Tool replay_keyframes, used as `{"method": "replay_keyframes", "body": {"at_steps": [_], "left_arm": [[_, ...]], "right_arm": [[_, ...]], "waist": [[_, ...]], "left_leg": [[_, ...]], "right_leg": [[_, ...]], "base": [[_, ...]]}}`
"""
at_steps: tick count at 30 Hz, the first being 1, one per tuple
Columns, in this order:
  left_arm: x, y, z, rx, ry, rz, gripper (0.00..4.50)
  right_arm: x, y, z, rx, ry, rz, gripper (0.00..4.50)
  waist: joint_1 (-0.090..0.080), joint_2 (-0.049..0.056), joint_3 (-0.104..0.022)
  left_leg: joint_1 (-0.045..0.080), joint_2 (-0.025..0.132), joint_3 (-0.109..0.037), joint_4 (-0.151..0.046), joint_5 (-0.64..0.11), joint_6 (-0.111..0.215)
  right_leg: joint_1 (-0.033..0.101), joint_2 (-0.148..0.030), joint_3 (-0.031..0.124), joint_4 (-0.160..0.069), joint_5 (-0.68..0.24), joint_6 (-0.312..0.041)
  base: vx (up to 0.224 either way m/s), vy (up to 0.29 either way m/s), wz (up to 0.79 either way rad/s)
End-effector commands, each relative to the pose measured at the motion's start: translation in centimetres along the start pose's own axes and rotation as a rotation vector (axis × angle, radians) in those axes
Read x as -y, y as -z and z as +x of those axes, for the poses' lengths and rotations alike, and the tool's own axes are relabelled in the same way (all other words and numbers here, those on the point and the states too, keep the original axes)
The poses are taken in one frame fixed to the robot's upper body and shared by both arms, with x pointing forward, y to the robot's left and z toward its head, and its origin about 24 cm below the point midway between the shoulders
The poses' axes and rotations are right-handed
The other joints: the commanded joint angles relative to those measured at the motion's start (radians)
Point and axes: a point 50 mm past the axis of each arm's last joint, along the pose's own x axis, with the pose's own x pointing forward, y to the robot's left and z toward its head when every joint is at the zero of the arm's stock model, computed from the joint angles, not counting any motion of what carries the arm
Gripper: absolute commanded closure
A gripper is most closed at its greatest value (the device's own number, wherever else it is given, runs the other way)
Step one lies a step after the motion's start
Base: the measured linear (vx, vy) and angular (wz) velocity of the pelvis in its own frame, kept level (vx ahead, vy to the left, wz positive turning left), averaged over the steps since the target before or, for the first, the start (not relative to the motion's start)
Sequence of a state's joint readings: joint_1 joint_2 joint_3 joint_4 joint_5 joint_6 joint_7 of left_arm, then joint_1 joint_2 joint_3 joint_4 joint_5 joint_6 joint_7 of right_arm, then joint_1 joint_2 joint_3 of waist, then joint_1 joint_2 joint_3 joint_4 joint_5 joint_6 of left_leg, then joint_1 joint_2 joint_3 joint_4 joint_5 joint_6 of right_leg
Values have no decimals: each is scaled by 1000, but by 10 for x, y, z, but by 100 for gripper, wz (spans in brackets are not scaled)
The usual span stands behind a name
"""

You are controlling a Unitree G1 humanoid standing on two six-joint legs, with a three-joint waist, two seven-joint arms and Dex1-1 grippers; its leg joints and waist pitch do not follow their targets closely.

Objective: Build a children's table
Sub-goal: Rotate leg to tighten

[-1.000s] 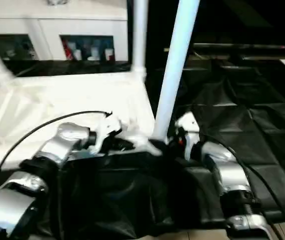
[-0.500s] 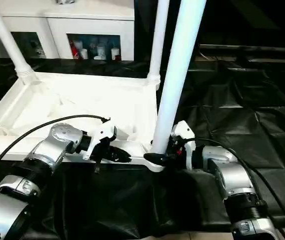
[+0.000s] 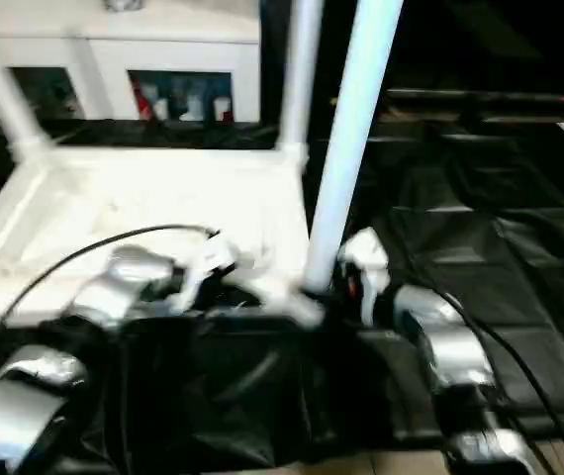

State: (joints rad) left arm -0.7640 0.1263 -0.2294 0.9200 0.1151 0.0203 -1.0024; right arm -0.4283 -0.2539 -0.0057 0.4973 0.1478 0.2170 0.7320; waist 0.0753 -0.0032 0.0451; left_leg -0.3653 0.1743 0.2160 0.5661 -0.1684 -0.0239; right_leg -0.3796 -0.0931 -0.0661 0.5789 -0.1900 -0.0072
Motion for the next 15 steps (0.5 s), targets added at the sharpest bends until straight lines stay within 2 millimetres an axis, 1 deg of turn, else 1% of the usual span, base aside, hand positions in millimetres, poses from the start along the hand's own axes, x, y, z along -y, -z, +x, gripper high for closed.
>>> {"method": "replay_keyframes", "body": {"at_steps": [1,2,3,4,5,6,7,8,9,10,11,12,13,15], "left_arm": [[-2,-16,19,54,-153,-46,450],[-2,-17,21,56,-166,-49,450],[-2,-18,22,56,-175,-52,450],[-1,-19,24,56,-187,-55,450],[2,-24,32,67,-193,-57,450],[2,-24,32,67,-193,-57,450],[4,-26,35,78,-181,-55,450],[4,-27,35,82,-175,-55,450],[5,-27,35,86,-163,-51,450],[5,-27,34,87,-151,-45,450],[5,-26,33,89,-138,-39,450],[5,-25,32,89,-132,-36,450],[4,-24,30,87,-116,-30,450],[5,-19,23,83,-60,-17,450]], "right_arm": [[-18,37,19,-111,87,145,237],[-18,38,20,-110,111,159,238],[-18,39,21,-111,125,166,239],[-19,39,23,-112,145,176,239],[-25,39,31,-108,153,178,239],[-25,39,31,-108,153,178,239],[-30,37,35,-97,124,178,239],[-32,36,36,-91,107,180,239],[-34,35,36,-80,81,184,189],[-35,33,36,-66,55,189,189],[-35,32,35,-55,30,194,176],[-36,31,34,-48,17,197,170],[-35,29,32,-43,-12,189,170],[-33,26,24,-49,-92,139,140]], "waist": [[-11,-7,-45],[-12,-8,-45],[-17,-10,-45],[-17,-9,-45],[-19,-9,-46],[-20,-9,-46],[-21,-3,-46],[-21,-6,-46],[-20,-6,-47],[-19,-6,-47],[-19,-8,-48],[-18,-8,-48],[-18,-10,-49],[-13,-12,-50]], "left_leg": [[27,64,-47,-74,-371,-31],[30,63,-51,-74,-384,-35],[27,63,-51,-74,-393,-29],[28,62,-50,-74,-393,-25],[28,61,-49,-73,-398,-19],[28,60,-49,-73,-402,-17],[28,61,-50,-75,-411,-17],[28,60,-49,-74,-414,-15],[26,61,-50,-76,-410,-12],[26,62,-50,-76,-410,-10],[25,62,-49,-76,-405,-7],[24,62,-49,-75,-404,1],[23,62,-48,-75,-400,4],[22,63,-45,-74,-373,15]], "right_leg": [[9,-77,43,-94,-467,-153],[10,-77,39,-95,-482,-148],[13,-77,39,-98,-483,-141],[11,-77,40,-100,-482,-139],[8,-77,42,-102,-478,-137],[7,-76,42,-103,-481,-133],[8,-75,42,-105,-473,-131],[8,-74,42,-105,-468,-131],[11,-75,42,-102,-453,-134],[11,-74,42,-101,-447,-135],[11,-74,43,-100,-432,-140],[12,-76,43,-100,-425,-144],[13,-76,44,-99,-420,-146],[16,-76,46,-95,-386,-156]], "base": [[0,0,0],[0,0,0],[0,0,0],[0,0,0],[0,0,0],[0,0,0],[0,0,0],[0,0,0],[0,0,0],[0,0,0],[0,0,0],[0,0,0],[0,0,0],[0,0,0]]}}
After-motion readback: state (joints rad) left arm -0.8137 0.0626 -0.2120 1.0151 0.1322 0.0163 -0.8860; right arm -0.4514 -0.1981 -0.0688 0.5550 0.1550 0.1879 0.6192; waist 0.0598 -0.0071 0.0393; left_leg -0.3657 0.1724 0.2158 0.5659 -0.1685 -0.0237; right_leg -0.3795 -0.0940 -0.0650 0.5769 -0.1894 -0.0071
